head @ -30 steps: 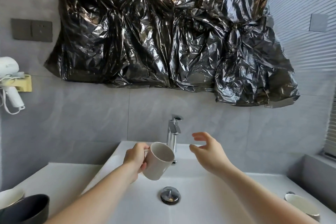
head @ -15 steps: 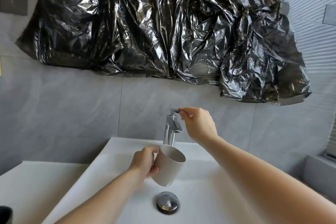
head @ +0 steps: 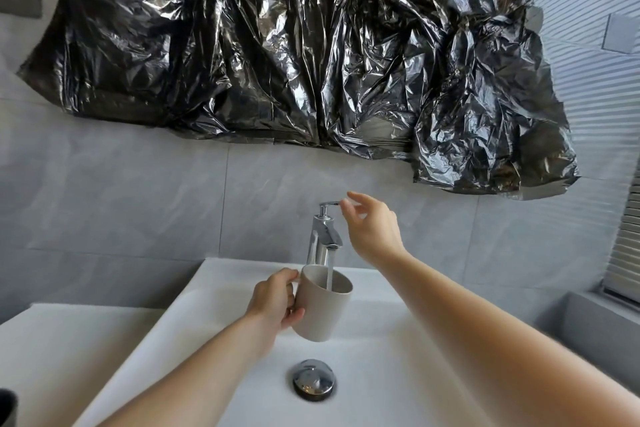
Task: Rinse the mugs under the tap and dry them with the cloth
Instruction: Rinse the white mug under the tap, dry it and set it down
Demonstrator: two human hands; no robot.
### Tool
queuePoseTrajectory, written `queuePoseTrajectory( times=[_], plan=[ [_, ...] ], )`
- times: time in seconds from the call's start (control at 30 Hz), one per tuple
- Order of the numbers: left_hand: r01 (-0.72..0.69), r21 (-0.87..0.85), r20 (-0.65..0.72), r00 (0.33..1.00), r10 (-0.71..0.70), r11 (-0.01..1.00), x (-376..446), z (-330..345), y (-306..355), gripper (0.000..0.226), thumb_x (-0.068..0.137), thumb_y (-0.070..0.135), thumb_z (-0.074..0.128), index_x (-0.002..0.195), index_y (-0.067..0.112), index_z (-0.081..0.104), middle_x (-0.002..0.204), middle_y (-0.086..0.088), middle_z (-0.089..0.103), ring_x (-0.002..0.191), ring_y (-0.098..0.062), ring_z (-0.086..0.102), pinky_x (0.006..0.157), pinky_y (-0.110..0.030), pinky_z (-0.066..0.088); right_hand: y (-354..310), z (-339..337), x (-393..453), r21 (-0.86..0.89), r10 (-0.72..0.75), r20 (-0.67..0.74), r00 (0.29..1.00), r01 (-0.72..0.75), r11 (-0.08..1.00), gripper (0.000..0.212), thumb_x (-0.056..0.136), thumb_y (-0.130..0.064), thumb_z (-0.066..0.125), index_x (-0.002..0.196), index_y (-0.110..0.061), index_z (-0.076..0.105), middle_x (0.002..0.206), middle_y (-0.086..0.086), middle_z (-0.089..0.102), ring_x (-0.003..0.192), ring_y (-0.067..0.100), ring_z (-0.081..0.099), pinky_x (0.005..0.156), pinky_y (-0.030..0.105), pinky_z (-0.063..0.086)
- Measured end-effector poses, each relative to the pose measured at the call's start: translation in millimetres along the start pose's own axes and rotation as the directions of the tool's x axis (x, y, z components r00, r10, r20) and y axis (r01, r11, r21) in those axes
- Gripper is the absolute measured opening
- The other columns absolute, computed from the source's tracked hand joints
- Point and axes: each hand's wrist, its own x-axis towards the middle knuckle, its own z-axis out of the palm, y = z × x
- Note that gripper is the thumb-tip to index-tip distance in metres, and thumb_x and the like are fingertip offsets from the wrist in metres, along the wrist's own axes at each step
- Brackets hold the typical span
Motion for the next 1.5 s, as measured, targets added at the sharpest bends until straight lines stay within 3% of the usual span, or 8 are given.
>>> queuePoseTrajectory(
  times=[0.13,0.23,0.37,0.63,0.8,1.1,1.33,1.5],
  plan=[
    [-0.021,0.018,0.012,1.0,0.021,1.0,-4,0,0,0.031,0.09,0.024,0.063,0.06,0.021,0.056,0.045,0.009,0.036,0.043,-0.011,0.039,0.045,-0.022,0.048,30,5,-53,0.267,0.137,0.023,0.99,-0.138,0.954,0.046,0.101,-0.06,0.052,0.136,-0.029,0.056,0.127,-0.005,0.067,0.11,0.016,0.066,0.094,0.034,0.047],
    [-0.031,0.062,0.018,0.999,0.03,0.998,-7,0,-1,0.038,0.088,0.025,0.064,0.052,0.022,0.05,0.046,0.008,0.033,0.036,-0.009,0.037,0.043,-0.021,0.046,63,9,-95,0.365,0.164,0.339,0.926,-0.29,0.884,0.071,0.083,-0.075,0.062,0.14,-0.035,0.047,0.135,-0.009,0.06,0.113,0.011,0.064,0.096,0.034,0.052],
    [-0.065,0.069,0.041,0.997,0.062,0.995,-14,3,0,0.034,0.09,0.024,0.063,0.058,0.021,0.052,0.048,0.007,0.03,0.037,-0.009,0.037,0.042,-0.022,0.046,85,12,-112,0.275,0.13,0.591,0.796,-0.351,0.895,0.088,0.061,-0.07,0.077,0.137,-0.035,0.05,0.135,-0.007,0.061,0.103,0.008,0.071,0.074,0.02,0.053],
    [-0.096,0.261,0.238,0.971,0.032,0.961,-23,2,-6,0.079,0.109,0.031,0.043,0.033,0.017,0.056,0.045,0.008,0.038,0.037,-0.008,0.037,0.063,-0.028,0.05,100,23,-108,0.266,0.102,0.52,0.848,-0.275,0.924,0.066,0.074,-0.038,0.092,0.127,-0.036,0.052,0.124,-0.004,0.063,0.088,0.013,0.075,0.068,0.031,0.063],
    [-0.242,0.526,0.251,0.96,0.123,0.815,-15,-1,-15,0.054,0.113,0.032,0.031,0.065,0.019,0.05,0.048,0.012,0.05,0.043,-0.007,0.044,0.05,-0.025,0.042,106,20,-106,0.203,0.058,0.478,0.877,-0.174,0.964,0.071,0.061,-0.042,0.093,0.118,-0.047,0.05,0.121,-0.016,0.065,0.08,0.004,0.075,0.063,0.018,0.053],
    [-0.373,0.652,0.268,0.928,0.259,0.66,-15,-2,-19,0.051,0.113,0.029,0.03,0.067,0.019,0.053,0.059,0.011,0.065,0.041,0.004,0.053,0.042,-0.022,0.037,105,22,-106,0.207,0.031,0.446,0.895,-0.137,0.969,0.074,0.055,-0.042,0.094,0.114,-0.054,0.052,0.11,-0.033,0.068,0.085,-0.002,0.073,0.059,0.016,0.053],
    [-0.396,0.708,0.303,0.918,0.255,0.585,-9,-6,-22,0.053,0.109,0.044,0.034,0.071,0.018,0.06,0.083,-0.002,0.068,0.058,-0.016,0.049,0.053,-0.028,0.041,108,17,-104,0.137,0.005,0.41,0.912,-0.068,0.988,0.081,0.06,-0.024,0.092,0.129,-0.04,0.052,0.122,-0.018,0.064,0.101,0.004,0.068,0.067,0.008,0.048],
    [-0.448,0.766,0.367,0.894,0.258,0.461,-7,-10,-22,0.051,0.104,0.041,0.033,0.07,0.014,0.06,0.083,-0.003,0.072,0.076,-0.018,0.057,0.081,-0.033,0.049,112,19,-101,0.099,-0.014,0.42,0.907,-0.03,0.995,0.081,0.058,-0.024,0.088,0.128,-0.042,0.052,0.124,-0.018,0.061,0.107,0.008,0.065,0.071,0.015,0.049]
  ],
)
